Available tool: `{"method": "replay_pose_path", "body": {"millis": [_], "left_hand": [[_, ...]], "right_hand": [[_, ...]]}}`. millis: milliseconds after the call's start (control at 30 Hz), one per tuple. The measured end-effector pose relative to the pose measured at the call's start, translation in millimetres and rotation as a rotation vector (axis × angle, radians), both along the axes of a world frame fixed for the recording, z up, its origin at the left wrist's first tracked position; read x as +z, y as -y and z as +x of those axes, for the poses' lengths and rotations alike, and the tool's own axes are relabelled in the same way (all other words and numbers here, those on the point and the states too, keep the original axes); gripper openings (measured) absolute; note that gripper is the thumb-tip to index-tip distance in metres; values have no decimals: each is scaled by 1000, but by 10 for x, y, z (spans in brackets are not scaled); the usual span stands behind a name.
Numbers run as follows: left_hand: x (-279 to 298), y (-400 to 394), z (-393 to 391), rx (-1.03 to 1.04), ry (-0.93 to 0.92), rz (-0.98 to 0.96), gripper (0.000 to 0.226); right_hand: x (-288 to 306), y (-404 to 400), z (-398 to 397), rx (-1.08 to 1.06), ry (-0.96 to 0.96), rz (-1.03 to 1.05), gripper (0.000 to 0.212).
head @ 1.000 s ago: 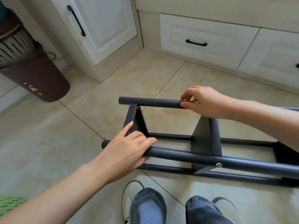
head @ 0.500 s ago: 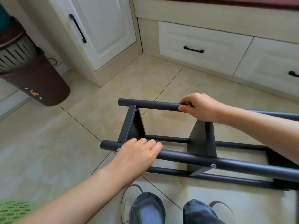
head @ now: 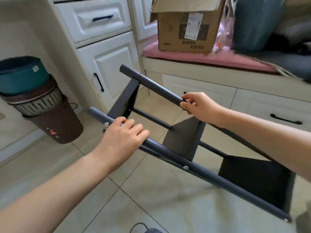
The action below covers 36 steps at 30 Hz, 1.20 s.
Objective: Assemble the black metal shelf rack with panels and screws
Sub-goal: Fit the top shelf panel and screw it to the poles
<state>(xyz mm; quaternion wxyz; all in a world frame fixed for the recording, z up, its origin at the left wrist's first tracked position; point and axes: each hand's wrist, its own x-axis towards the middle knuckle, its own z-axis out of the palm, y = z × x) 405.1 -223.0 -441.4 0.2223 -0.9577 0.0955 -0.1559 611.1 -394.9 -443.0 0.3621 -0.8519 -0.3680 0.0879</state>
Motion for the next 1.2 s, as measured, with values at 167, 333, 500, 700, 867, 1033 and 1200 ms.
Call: {"method": "replay_pose_path", "body": {"millis": [167, 333, 500, 700, 867, 1033, 1200], "left_hand": [[394, 113, 33, -25, -7, 88, 27], [512, 366, 54, -55, -4, 126, 22], [536, 677, 172, 2, -23, 161, 29], [627, 1140, 228, -19, 30, 262, 39], [569, 1479, 398, -45, -191, 188, 40], [370, 1727, 314, -69, -167, 326, 24], [255, 1718, 321, -140, -185, 381, 24]], "right_hand": [[70, 271, -157, -120, -136, 321, 19], [11, 613, -378, -239, -207, 545, 15], [27, 984, -593, -397, -384, 685, 13], [-26, 1403, -685, -527, -528, 790, 16], [-56, 1621, -679, -561, -548, 820, 20], [-103, 1803, -618, -533, -567, 814, 23], [-51, 1917, -605, -509, -631, 747, 22]]}}
